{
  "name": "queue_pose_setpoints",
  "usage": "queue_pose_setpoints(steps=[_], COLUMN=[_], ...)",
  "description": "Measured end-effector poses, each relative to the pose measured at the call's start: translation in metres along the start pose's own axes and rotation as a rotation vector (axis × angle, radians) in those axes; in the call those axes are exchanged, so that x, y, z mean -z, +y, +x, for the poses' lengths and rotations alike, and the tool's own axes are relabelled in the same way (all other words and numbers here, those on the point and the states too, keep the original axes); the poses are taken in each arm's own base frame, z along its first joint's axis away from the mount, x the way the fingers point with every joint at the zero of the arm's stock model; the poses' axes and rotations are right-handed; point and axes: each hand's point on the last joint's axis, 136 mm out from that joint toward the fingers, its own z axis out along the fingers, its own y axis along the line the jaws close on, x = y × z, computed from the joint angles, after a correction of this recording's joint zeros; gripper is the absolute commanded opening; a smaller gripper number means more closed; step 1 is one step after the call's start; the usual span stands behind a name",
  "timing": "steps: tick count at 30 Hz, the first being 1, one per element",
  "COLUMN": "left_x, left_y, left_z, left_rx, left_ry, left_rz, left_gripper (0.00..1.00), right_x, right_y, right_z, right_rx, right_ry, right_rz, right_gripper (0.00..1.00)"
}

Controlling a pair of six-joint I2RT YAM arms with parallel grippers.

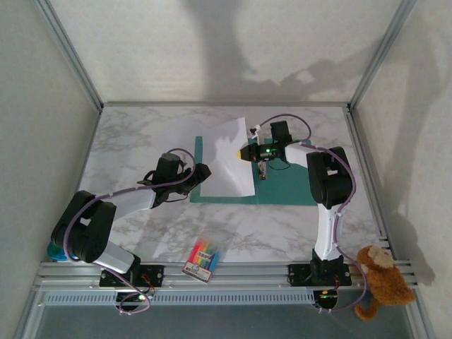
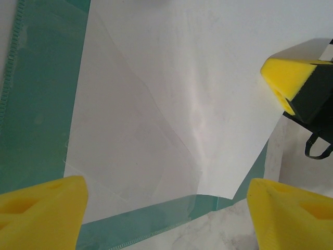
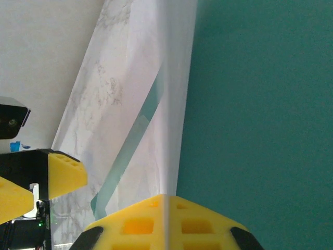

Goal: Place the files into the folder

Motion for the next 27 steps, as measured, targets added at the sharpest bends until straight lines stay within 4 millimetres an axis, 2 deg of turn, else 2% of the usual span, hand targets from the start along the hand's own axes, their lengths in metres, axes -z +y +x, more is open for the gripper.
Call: queue_pose_setpoints(steps=[10,22,27], left_x=[0.008,0.009,0.009], left_y=[-0.009,-0.007,-0.006], left_z=[-0.007,-0.005,-0.005], left_rx=[-0.008,-0.005,-0.004], left_ry=[-0.036,-0.032,-0.031], left_rz=[0.016,0.009,0.006], left_gripper=[0.81,0.81,0.8], right_x=[-0.005,-0.012,-0.014], right_y=[0.002,0.004,-0.005], right_z=[0.002,0.006,0.013], right_rx=[-0.008,-0.016,-0.04], right_ry=[-0.002,0.009,0.028], right_rz=[-0.009,-0.015,0.018], right_gripper=[0.0,0.0,0.12])
